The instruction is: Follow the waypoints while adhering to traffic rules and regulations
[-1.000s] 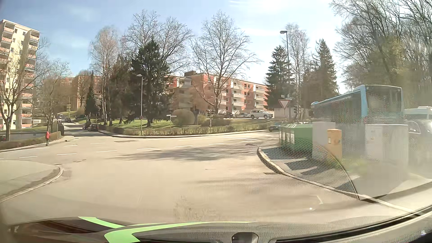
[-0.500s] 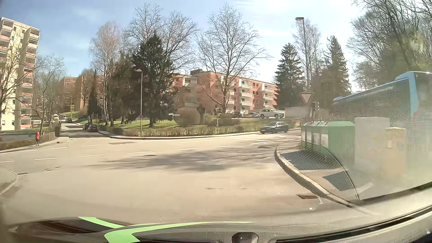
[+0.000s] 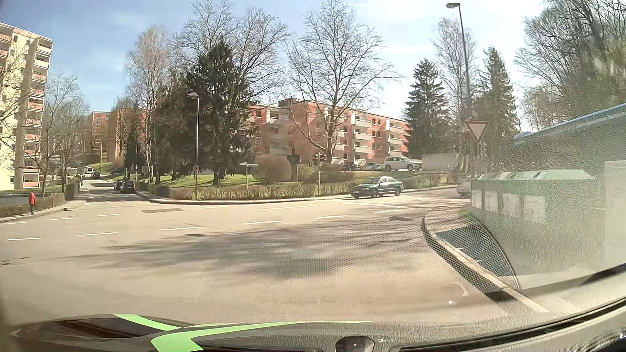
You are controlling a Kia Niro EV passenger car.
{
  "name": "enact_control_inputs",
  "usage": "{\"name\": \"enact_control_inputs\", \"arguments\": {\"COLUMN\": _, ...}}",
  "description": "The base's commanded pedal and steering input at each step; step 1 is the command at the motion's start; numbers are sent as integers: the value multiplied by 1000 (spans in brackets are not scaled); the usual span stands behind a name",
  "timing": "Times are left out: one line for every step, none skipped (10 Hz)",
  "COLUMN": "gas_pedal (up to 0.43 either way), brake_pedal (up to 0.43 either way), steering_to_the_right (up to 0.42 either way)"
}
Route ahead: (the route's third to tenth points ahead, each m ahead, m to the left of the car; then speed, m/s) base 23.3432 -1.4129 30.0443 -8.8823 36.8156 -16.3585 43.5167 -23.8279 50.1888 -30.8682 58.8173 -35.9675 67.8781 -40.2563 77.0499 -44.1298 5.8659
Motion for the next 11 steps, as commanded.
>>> {"name": "enact_control_inputs", "arguments": {"gas_pedal": 0, "brake_pedal": 262, "steering_to_the_right": -4}}
{"name": "enact_control_inputs", "arguments": {"gas_pedal": 0, "brake_pedal": 262, "steering_to_the_right": -1}}
{"name": "enact_control_inputs", "arguments": {"gas_pedal": 0, "brake_pedal": 262, "steering_to_the_right": 1}}
{"name": "enact_control_inputs", "arguments": {"gas_pedal": 0, "brake_pedal": 262, "steering_to_the_right": 3}}
{"name": "enact_control_inputs", "arguments": {"gas_pedal": 0, "brake_pedal": 256, "steering_to_the_right": 4}}
{"name": "enact_control_inputs", "arguments": {"gas_pedal": 0, "brake_pedal": 256, "steering_to_the_right": 5}}
{"name": "enact_control_inputs", "arguments": {"gas_pedal": 0, "brake_pedal": 256, "steering_to_the_right": 6}}
{"name": "enact_control_inputs", "arguments": {"gas_pedal": 0, "brake_pedal": 256, "steering_to_the_right": 11}}
{"name": "enact_control_inputs", "arguments": {"gas_pedal": 0, "brake_pedal": 256, "steering_to_the_right": 14}}
{"name": "enact_control_inputs", "arguments": {"gas_pedal": 0, "brake_pedal": 256, "steering_to_the_right": 18}}
{"name": "enact_control_inputs", "arguments": {"gas_pedal": 0, "brake_pedal": 256, "steering_to_the_right": 20}}
